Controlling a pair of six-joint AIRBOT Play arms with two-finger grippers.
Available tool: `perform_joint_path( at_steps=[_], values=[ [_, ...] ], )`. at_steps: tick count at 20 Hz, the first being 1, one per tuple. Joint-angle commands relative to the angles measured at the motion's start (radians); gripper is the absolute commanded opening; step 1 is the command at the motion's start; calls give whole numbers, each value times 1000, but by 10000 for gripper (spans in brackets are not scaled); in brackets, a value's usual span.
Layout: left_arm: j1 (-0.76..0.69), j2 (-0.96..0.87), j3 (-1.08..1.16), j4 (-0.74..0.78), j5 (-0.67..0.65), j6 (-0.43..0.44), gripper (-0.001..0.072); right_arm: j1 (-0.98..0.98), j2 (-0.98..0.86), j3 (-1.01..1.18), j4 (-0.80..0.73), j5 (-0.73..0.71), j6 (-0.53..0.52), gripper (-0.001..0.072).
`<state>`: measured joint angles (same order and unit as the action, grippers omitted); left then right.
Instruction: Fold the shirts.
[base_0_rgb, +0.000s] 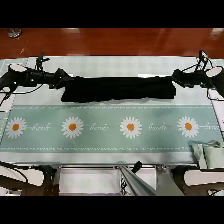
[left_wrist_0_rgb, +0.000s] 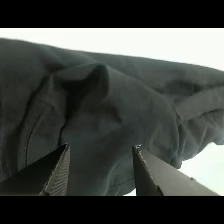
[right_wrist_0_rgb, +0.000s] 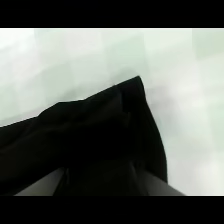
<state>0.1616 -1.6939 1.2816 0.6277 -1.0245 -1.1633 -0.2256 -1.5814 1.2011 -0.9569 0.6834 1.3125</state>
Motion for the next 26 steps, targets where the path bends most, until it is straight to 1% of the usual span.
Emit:
perform_joint_path(
  at_steps=[1,2,4,5,6,7,9,11,13,16,17,18,19,20,21,22,23,24,25,26],
  values=[
    [31,-15,16,5,-81,0,464,-27,6,39,-85,44,4,468],
    [53,-14,27,9,-116,0,463,-50,9,68,-150,85,19,482],
    [99,-11,48,8,-192,0,464,-105,10,117,-284,192,116,486],
    [117,-8,54,8,-229,0,463,-135,9,120,-302,232,143,500],
    [127,-1,54,8,-248,0,464,-166,0,120,-274,272,143,541],
    [133,5,54,9,-264,4,464,-194,-18,120,-209,309,137,602],
    [128,19,54,8,-270,4,463,-235,-80,120,-23,381,75,605],
    [116,33,54,8,-270,4,463,-233,-146,120,94,411,66,605],
    [103,48,54,8,-270,27,458,-199,-193,120,136,405,66,605],
    [90,64,54,7,-267,27,459,-122,-225,120,156,328,66,603],
    [86,68,54,7,-267,27,458,-95,-225,120,160,291,66,576],
    [80,70,54,7,-267,27,458,-74,-225,121,172,268,66,514],
    [73,72,54,6,-267,26,457,-58,-224,121,192,256,63,360],
    [66,75,54,6,-267,26,430,-51,-219,127,209,262,55,163],
    [56,81,54,6,-267,25,408,-51,-206,136,224,293,36,20],
    [44,90,54,3,-266,25,326,-52,-185,146,222,323,4,21],
    [31,103,54,-2,-265,26,228,-53,-150,155,217,359,-29,21],
    [10,121,54,-4,-252,26,158,-54,-106,158,206,382,-48,21],
    [-16,141,54,-5,-231,26,97,-53,-50,158,186,399,-53,21],
    [-53,165,54,-7,-197,26,87,-51,3,158,165,416,-54,20]
  ],
)
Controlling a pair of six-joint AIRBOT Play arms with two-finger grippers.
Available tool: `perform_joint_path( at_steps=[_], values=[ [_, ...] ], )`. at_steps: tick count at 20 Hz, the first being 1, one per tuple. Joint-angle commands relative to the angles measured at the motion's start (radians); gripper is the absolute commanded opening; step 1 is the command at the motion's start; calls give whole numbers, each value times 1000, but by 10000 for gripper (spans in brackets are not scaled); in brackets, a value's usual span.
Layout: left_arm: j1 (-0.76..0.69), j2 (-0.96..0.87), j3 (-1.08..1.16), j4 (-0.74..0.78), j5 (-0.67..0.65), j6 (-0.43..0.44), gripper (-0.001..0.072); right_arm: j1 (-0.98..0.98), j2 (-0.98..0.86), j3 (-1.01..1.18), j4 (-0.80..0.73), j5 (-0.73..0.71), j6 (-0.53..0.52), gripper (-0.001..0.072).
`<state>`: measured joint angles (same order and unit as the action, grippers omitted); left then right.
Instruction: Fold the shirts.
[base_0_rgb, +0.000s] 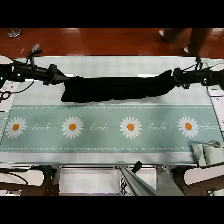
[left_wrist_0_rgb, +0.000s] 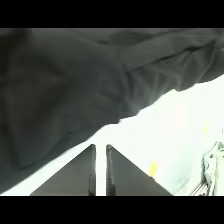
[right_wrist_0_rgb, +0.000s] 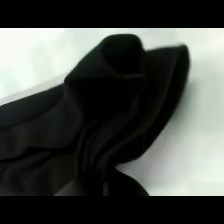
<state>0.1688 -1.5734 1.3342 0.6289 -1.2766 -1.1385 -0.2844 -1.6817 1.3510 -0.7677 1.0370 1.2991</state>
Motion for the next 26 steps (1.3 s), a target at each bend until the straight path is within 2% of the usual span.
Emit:
perform_joint_path(
  at_steps=[1,3,6,9,10,11,14,19,21,23,26],
  values=[
    [-103,64,1,-16,94,1,87,8,159,8,-32,84,-41,20],
    [-212,93,1,-40,195,0,85,8,259,8,-54,118,-40,21],
    [-409,90,0,-46,344,-53,77,8,379,8,-53,174,-24,21],
    [-593,75,0,-45,447,-63,76,8,499,8,-66,253,-8,21],
    [-647,69,0,-44,476,-62,22,8,538,8,-92,282,7,21],
    [-692,64,0,-35,504,-63,22,8,580,8,-133,313,26,21],
    [-802,23,0,-35,562,-97,22,8,702,8,-241,397,71,20],
    [-935,-100,1,-58,570,-188,22,7,848,8,-303,442,128,21],
    [-997,-153,1,-177,592,-187,22,7,879,8,-304,446,151,21],
    [-1052,-194,1,-336,668,-163,22,7,889,8,-308,447,157,21],
    [-1040,-192,1,-397,670,-115,21,7,889,8,-352,437,156,21]
  ],
)
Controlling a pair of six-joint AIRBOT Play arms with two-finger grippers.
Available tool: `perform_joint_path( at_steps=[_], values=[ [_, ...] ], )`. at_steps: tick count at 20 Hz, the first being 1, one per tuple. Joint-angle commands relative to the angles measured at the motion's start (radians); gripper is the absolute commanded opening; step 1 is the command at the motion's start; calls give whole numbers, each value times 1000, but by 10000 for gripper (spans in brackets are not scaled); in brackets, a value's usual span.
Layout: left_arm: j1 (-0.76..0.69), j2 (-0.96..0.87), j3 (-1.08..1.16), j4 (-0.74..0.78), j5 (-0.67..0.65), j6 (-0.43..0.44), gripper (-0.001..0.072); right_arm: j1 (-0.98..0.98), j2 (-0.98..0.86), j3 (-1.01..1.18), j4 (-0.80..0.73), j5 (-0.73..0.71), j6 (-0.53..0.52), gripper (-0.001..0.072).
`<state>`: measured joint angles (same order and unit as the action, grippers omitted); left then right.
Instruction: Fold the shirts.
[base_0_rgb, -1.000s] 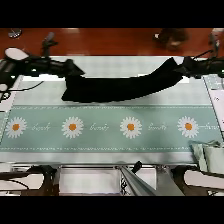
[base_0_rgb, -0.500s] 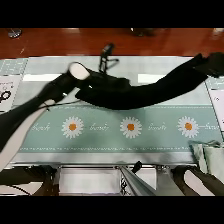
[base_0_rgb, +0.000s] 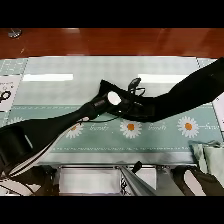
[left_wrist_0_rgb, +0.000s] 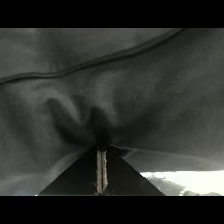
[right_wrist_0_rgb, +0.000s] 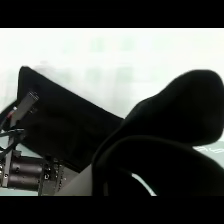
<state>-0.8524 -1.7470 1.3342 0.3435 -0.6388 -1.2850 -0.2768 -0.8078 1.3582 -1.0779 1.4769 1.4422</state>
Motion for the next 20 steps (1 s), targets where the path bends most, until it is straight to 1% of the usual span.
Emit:
perform_joint_path(
  at_steps=[1,3,4,7,8,10,12,15,18,20],
  values=[
    [7,0,1,-112,25,55,21,0,13,0,-58,-18,13,21],
    [88,72,1,-107,9,111,20,0,1,-22,-43,-79,13,21],
    [134,120,1,-90,6,125,20,0,-9,-43,-15,-105,13,21],
    [294,322,0,56,-14,125,20,11,-72,-118,105,-219,4,21],
    [354,395,0,113,-37,124,20,50,-102,-135,115,-277,0,20],
    [466,528,0,196,-97,121,20,192,-178,-139,107,-388,0,21],
    [590,659,0,243,-175,116,21,349,-274,-139,107,-519,6,21],
    [763,823,1,310,-291,76,21,535,-440,-139,111,-697,51,21],
    [910,956,0,365,-393,31,21,661,-586,-139,145,-796,63,21],
    [968,1017,0,365,-455,15,21,722,-663,-139,199,-843,71,21]
  ],
)
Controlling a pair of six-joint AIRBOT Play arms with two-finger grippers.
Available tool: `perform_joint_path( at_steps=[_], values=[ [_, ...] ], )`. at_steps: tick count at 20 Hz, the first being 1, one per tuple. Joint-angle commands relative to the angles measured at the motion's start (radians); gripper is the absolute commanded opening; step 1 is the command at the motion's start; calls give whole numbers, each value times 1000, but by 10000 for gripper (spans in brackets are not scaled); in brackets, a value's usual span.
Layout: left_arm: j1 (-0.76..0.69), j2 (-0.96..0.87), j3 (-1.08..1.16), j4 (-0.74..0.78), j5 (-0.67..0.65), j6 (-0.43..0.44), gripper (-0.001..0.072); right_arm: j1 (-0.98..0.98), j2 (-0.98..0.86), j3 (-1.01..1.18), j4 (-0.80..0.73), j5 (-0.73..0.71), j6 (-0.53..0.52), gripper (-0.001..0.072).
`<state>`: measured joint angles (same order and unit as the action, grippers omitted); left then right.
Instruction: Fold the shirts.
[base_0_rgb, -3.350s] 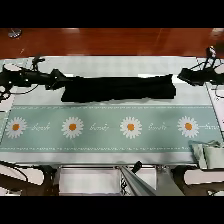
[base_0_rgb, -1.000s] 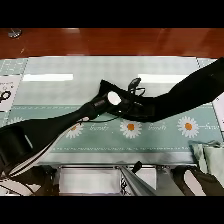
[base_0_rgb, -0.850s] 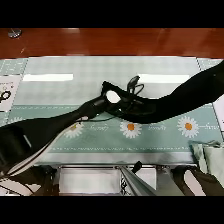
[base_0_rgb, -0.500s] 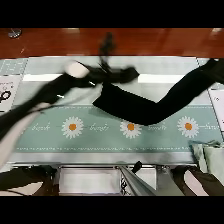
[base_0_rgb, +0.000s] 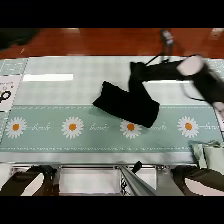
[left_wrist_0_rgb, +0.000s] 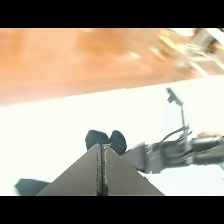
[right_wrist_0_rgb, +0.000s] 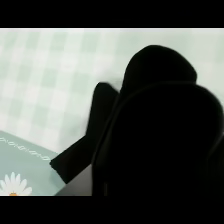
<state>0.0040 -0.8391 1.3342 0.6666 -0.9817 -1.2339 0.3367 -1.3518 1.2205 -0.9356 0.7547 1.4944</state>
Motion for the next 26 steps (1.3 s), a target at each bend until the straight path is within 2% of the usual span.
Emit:
perform_joint_path(
  at_steps=[1,2,3,4,5,6,8,10,12,15,16,17,18,19,20,23,24,26],
  values=[
    [127,131,0,42,-137,-36,21,131,-148,-1,94,-134,18,21],
    [135,150,0,43,-158,-36,21,148,-168,-1,125,-146,18,22],
    [135,162,0,46,-169,-36,21,164,-183,-1,151,-166,18,73],
    [135,169,0,46,-177,-36,21,172,-192,-1,173,-183,17,270],
    [135,169,0,46,-182,-36,21,178,-191,-1,184,-185,15,415],
    [135,166,0,54,-182,-36,21,174,-184,-1,179,-174,5,448],
    [135,157,0,81,-182,-35,21,140,-155,-1,138,-95,-17,448],
    [135,150,-3,121,-182,-36,21,69,-101,-1,27,59,-18,448],
    [135,143,-10,166,-182,-35,21,-23,-31,-1,-166,249,-17,448],
    [135,139,-51,231,-183,-35,22,-178,60,-3,-579,546,-13,447],
    [135,139,-74,248,-188,-36,22,-243,86,-20,-671,604,-18,447],
    [135,139,-92,254,-205,-36,22,-319,114,-57,-676,618,-37,447],
    [135,139,-108,254,-233,-36,22,-409,146,-119,-621,606,-39,464],
    [135,139,-122,254,-266,-36,22,-504,174,-197,-512,573,-41,520],
    [135,139,-132,255,-290,-36,22,-584,194,-276,-373,538,-63,537],
    [135,139,-154,255,-305,-37,22,-733,216,-500,146,448,-251,552],
    [135,138,-156,259,-305,-53,22,-734,216,-558,243,402,-301,552],
    [135,139,-156,261,-305,-79,22,-702,216,-639,283,283,-312,551]
  ],
)
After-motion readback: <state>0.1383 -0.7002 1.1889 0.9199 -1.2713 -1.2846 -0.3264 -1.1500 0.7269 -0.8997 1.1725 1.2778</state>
